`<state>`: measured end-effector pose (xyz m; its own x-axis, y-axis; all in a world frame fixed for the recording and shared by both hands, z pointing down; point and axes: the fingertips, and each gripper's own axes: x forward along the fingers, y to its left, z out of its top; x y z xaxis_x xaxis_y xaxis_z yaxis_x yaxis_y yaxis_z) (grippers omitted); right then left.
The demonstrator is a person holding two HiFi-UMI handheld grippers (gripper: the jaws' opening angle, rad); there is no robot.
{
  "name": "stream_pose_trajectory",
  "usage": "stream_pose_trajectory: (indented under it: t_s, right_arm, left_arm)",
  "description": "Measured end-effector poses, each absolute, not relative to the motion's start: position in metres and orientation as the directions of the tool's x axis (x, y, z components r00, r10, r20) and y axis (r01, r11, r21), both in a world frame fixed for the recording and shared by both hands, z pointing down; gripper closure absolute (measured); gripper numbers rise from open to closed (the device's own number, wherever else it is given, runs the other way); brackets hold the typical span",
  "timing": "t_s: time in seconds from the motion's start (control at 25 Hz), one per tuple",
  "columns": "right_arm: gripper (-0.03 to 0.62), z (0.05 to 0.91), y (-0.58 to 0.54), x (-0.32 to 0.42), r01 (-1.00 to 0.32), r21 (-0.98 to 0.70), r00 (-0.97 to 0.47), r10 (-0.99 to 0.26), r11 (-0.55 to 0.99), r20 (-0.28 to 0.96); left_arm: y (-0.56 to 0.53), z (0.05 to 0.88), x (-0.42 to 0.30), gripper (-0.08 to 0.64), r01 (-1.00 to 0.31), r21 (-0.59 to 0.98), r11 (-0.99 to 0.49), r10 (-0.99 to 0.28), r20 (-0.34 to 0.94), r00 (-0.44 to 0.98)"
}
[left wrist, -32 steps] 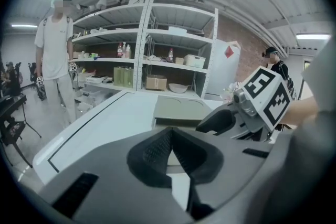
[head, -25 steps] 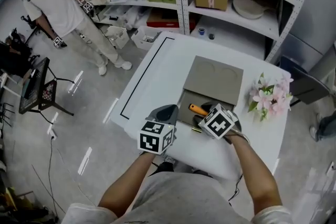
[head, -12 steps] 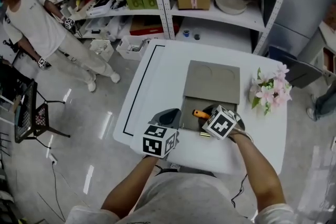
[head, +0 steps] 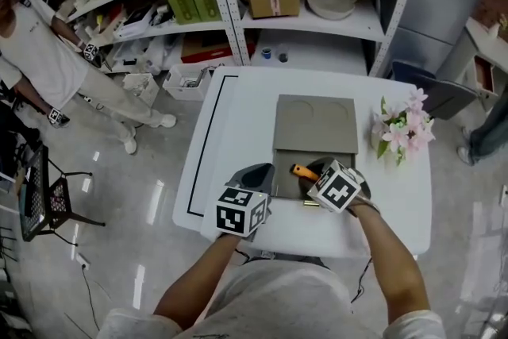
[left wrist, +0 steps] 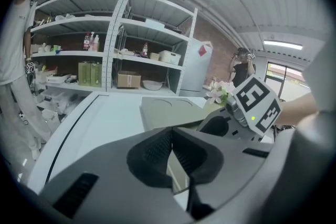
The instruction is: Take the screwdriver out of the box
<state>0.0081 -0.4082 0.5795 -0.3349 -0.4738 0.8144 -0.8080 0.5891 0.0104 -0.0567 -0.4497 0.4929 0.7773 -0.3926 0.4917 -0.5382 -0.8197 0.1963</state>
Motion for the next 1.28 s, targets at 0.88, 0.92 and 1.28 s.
stream_pose_trajectory:
  t_s: [0.88,0.92,1.28]
  right_arm:
    - [0.48,0.44,-0.381,0.101,-0.988,-0.043,-0.153,-0.88,0.15,0.45]
    - [0.48,0.434,-0.378,0.106,-0.99,-0.045,-0.139,-0.89,0.133,0.434]
    - [0.48,0.401,-0.355,0.137,-0.997,-0.077,-0.017,-0.948,-0.008,0.319]
  left_arm:
    - [-0.456,0.444,-0.01,0.557,-0.522,0.153,-0.839,-0.431,0.4,0.809]
    - [-0.456,0.441,-0.009,0.557,-0.523,0.144,-0.84,-0.435,0.396,0.808]
    - [-0.456,0.429,-0.006,0.557,-0.538,0.119,-0.835,-0.463,0.377,0.802]
